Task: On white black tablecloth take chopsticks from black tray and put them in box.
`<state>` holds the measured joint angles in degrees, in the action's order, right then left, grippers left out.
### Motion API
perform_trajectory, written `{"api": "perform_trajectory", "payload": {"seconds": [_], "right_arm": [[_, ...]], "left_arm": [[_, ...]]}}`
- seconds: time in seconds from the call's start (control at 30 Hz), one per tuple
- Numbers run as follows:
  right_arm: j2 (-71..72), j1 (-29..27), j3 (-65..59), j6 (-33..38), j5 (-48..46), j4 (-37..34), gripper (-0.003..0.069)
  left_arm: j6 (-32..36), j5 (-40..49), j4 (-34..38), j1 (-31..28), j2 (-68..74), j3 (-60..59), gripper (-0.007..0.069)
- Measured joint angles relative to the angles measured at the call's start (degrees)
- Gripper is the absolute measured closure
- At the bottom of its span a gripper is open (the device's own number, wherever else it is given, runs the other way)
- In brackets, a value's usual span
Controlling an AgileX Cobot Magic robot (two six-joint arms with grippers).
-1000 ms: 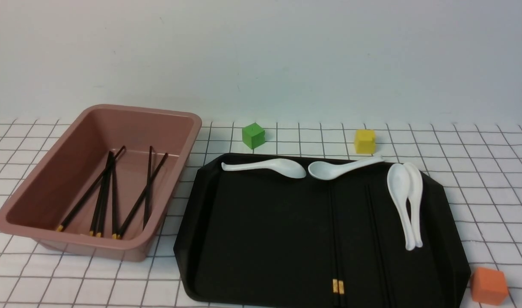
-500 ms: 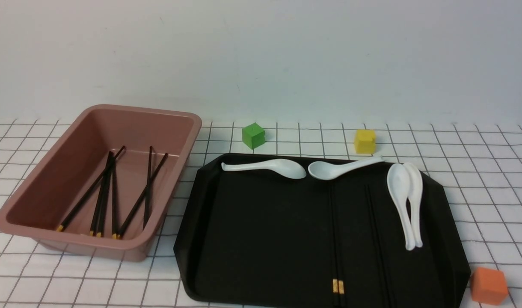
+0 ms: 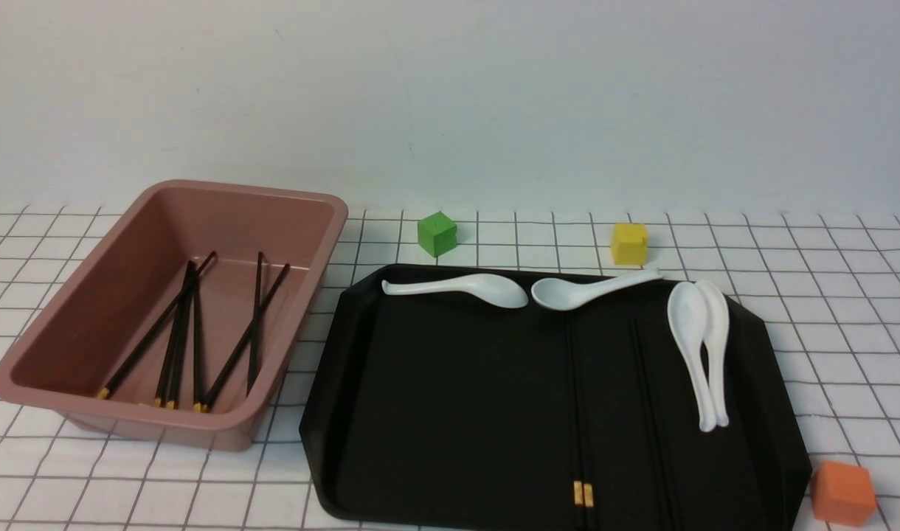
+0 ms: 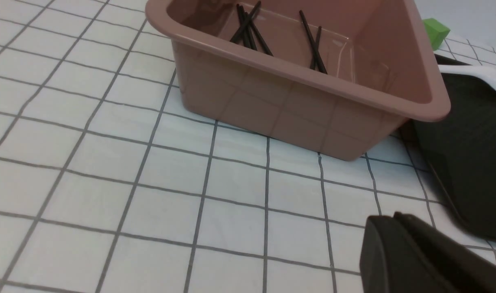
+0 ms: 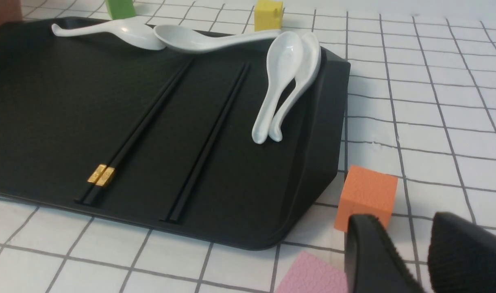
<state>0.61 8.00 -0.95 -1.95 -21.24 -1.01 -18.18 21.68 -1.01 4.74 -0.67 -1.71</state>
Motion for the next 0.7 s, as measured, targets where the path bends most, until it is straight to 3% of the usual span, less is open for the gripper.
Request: {"api": "perform_trajectory", "payload": {"seconds": [0.7], "right_arm": [[0.00, 0.00, 0.00, 0.00, 0.00, 0.00, 0.0419]], "left_arm": [[0.00, 0.02, 0.00, 0.00, 0.00, 0.00, 0.0585]]}}
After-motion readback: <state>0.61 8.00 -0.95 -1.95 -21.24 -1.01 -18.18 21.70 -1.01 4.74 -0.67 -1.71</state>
